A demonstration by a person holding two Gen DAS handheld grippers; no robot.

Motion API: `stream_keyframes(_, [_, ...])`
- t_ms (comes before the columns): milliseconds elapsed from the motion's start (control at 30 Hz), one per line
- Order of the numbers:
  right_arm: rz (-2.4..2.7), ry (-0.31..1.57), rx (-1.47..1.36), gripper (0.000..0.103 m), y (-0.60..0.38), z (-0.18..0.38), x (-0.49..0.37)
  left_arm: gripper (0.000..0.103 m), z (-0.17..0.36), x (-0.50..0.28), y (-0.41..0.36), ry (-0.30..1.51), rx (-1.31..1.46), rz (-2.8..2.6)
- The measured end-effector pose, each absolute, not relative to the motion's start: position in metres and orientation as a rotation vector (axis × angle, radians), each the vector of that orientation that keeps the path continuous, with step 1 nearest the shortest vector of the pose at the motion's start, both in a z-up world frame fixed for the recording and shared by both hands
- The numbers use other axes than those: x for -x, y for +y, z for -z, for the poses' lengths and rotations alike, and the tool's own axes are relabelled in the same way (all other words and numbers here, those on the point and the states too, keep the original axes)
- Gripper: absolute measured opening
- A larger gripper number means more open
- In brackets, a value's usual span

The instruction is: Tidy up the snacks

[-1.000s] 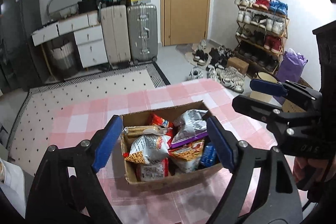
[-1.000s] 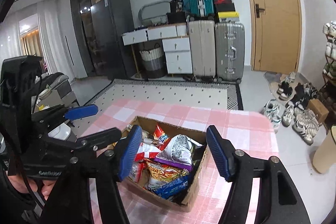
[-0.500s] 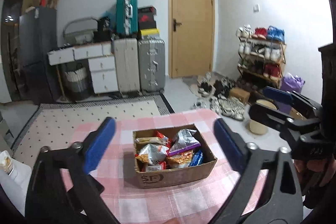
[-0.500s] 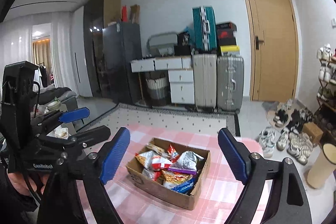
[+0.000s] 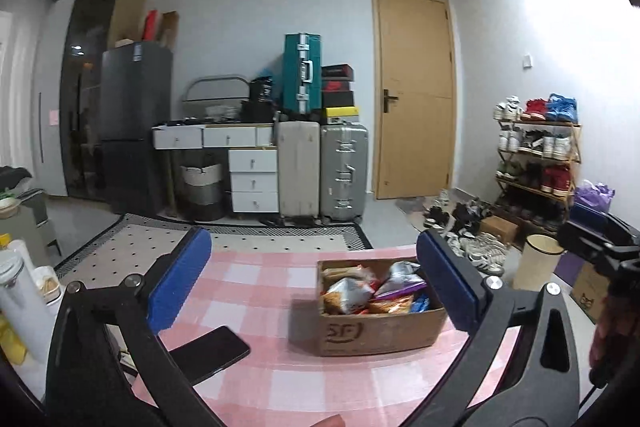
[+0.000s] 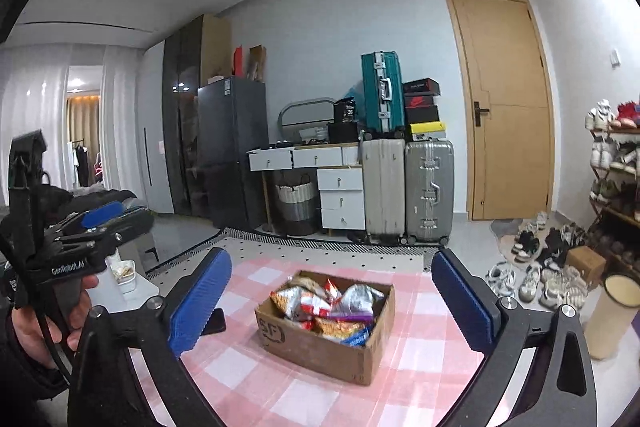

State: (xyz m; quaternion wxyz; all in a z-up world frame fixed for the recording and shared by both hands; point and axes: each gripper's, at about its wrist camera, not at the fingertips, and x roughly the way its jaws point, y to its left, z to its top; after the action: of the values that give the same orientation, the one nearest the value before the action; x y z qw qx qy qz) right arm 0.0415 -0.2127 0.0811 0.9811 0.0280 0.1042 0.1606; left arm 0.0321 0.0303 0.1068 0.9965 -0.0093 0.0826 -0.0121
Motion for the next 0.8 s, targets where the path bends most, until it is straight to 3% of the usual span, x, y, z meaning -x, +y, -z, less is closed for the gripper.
stream_keyframes(467, [-0.233, 0.303, -0.1, 0.102, -0.235, 0.032, -0.02, 0.103, 0.037, -0.052, 0.068, 0.372, 0.078, -0.033])
stream_keyframes(800, [-0.204, 0.296, -0.101, 0.102, -0.247, 0.077, -0.028, 0.103, 0.088, -0.06, 0.051, 0.388, 0.029, -0.027])
